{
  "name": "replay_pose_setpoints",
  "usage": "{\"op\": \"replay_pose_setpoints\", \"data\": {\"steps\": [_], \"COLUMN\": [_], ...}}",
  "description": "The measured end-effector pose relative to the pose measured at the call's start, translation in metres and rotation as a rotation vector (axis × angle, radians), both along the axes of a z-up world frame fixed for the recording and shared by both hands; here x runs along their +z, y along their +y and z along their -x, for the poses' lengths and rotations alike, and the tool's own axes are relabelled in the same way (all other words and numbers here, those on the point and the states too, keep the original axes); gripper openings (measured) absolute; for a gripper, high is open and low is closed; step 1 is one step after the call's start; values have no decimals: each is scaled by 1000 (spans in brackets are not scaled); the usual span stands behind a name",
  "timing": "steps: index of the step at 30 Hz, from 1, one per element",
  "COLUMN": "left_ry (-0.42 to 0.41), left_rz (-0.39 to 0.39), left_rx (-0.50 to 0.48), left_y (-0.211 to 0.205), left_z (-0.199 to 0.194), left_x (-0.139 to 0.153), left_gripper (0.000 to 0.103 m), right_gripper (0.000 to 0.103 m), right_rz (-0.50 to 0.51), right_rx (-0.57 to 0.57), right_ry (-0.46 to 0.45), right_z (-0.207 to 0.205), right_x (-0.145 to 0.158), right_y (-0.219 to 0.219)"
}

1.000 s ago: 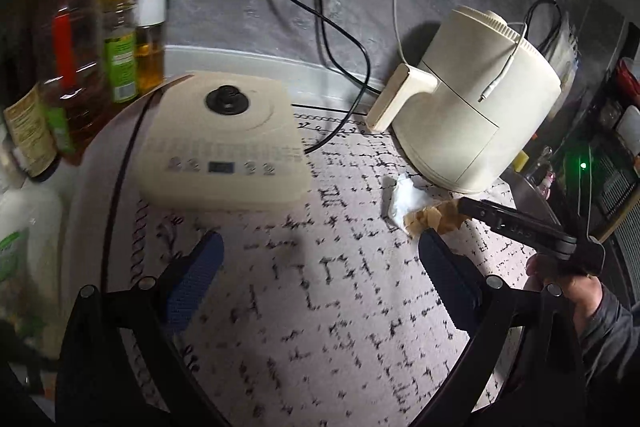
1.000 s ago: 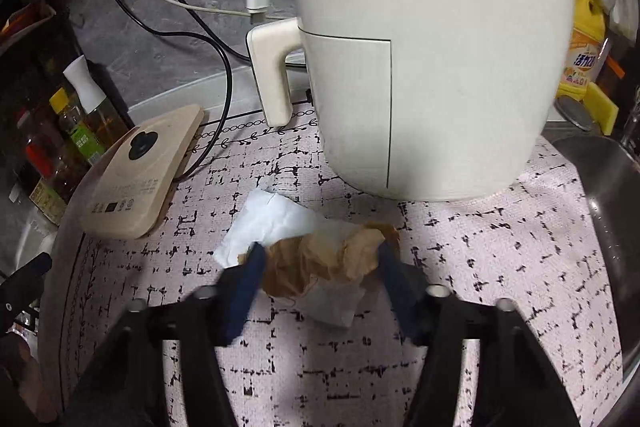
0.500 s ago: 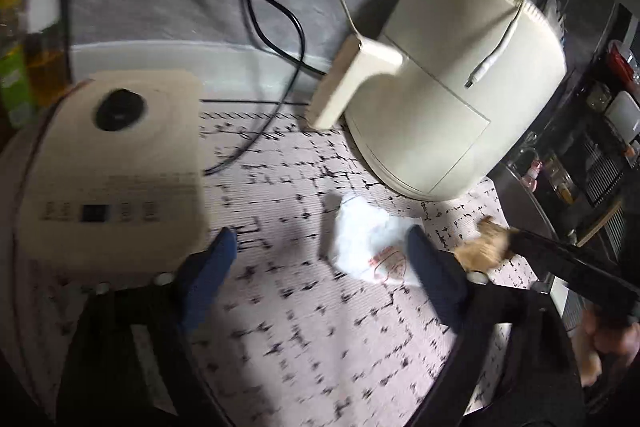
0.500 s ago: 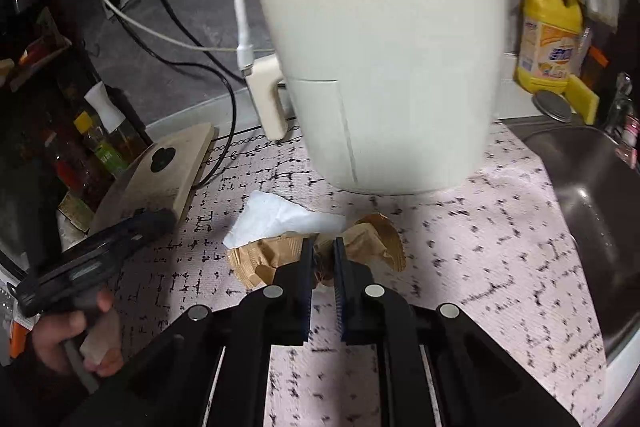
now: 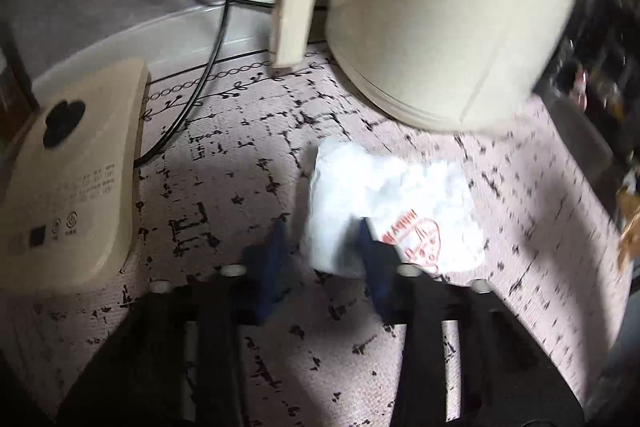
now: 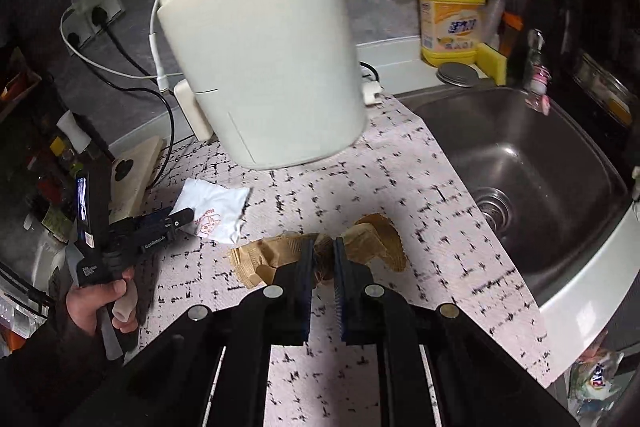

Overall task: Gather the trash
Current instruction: 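Carry the brown paper and white tissue over the beige bin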

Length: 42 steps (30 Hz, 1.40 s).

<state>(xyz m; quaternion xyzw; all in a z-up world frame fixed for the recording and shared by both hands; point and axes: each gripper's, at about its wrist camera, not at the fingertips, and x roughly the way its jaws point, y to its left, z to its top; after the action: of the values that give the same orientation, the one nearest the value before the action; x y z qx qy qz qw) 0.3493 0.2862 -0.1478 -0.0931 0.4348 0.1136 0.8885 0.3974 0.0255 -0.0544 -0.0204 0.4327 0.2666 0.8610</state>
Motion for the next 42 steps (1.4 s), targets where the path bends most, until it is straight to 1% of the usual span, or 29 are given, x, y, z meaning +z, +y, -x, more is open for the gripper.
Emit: {"op": "replay_pose_setpoints", "data": {"steps": [1,2,3,5,9,11,14,16,19,23,26,28,31,37,42], "left_ry": [8,14,15,3,-39,-64,-91,-110,-136,-182,-188,-185,-187,-188,-177], "left_rz": [-14,-33,-34,6,68,95,108,131,126,133,134,148,150,171,194], "left_rx": [-14,-18,-19,-15,40,73,110,152,184,234,252,265,256,235,200], "left_y": [-5,-10,-15,-17,-25,-35,-51,-59,-73,-89,-104,-115,-137,-178,-215], "left_z": [1,4,8,16,47,65,90,112,140,184,212,226,242,263,275], "left_x": [0,2,5,12,32,43,57,65,74,87,85,82,82,77,64], "left_gripper": [10,7,5,4,4,4,4,4,4,4,4,4,4,4,4], "right_gripper": [10,10,10,10,10,10,10,10,10,10,10,10,10,10,11], "right_rz": [-8,-19,-31,-45,-66,-71,-85,-108,-131,-115,-127,-133,-133,-119,-84], "right_rx": [-4,-7,-9,-3,31,52,87,100,134,176,176,174,174,139,80], "right_ry": [4,8,12,15,23,17,9,23,48,74,99,105,110,135,175], "right_z": [1,3,5,11,26,34,47,55,73,95,106,112,123,144,163], "right_x": [-1,-2,-3,-3,2,7,13,13,8,-3,-11,-14,-18,-34,-58], "right_y": [-4,-8,-14,-20,-41,-51,-69,-81,-97,-114,-130,-142,-161,-211,-260]}}
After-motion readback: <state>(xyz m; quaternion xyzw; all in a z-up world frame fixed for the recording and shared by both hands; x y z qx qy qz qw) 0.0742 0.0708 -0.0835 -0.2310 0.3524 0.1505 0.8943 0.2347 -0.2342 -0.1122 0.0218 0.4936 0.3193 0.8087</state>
